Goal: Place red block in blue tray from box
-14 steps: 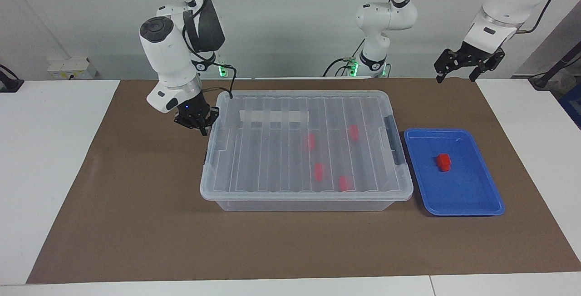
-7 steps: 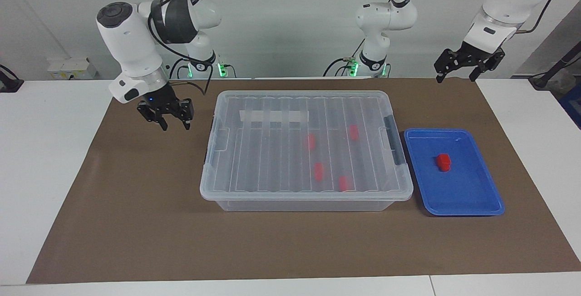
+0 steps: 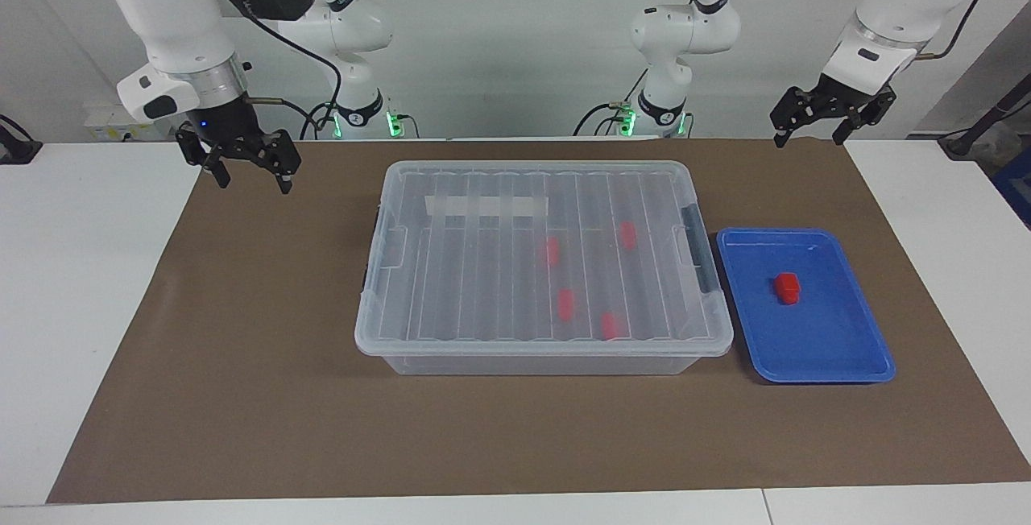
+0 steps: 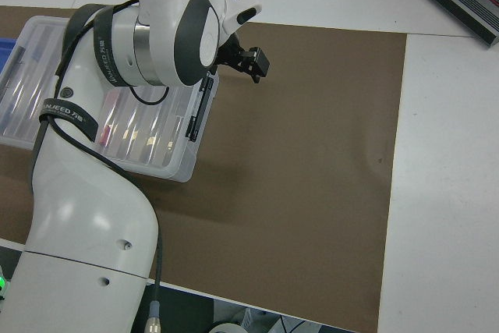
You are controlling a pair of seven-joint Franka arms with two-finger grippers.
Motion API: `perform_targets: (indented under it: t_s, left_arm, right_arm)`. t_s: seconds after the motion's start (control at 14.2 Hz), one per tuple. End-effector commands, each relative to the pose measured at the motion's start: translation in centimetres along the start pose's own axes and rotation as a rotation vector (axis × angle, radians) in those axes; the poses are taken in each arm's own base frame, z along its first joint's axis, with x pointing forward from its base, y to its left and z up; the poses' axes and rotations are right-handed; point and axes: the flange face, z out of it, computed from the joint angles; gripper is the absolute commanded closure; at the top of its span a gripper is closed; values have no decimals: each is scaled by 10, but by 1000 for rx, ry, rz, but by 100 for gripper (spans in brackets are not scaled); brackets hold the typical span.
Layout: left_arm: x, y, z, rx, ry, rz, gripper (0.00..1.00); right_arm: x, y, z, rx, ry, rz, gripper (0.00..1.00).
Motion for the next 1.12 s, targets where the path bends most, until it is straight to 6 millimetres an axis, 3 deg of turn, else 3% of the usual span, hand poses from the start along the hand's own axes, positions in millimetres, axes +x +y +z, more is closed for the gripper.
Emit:
perform_targets:
  t_s: [0.0, 0.21, 0.49, 0.7, 1.05]
  left_arm:
    - [-9, -1, 0, 16, 13, -11, 0]
    - [-9, -1, 0, 15, 13, -11, 0]
    - [-9, -1, 0, 16, 13, -11, 0]
    - [-9, -1, 0, 15, 13, -11, 0]
    - [-9, -1, 0, 15, 13, -11, 0]
  right_arm:
    - [17, 19, -20, 53, -31, 77, 0]
    - [11, 37, -15, 54, -65, 98, 0]
    - [6, 29, -13, 28, -81, 76, 0]
    - [2, 9, -15, -27, -77, 19, 0]
    - [1, 9, -15, -6, -84, 12, 0]
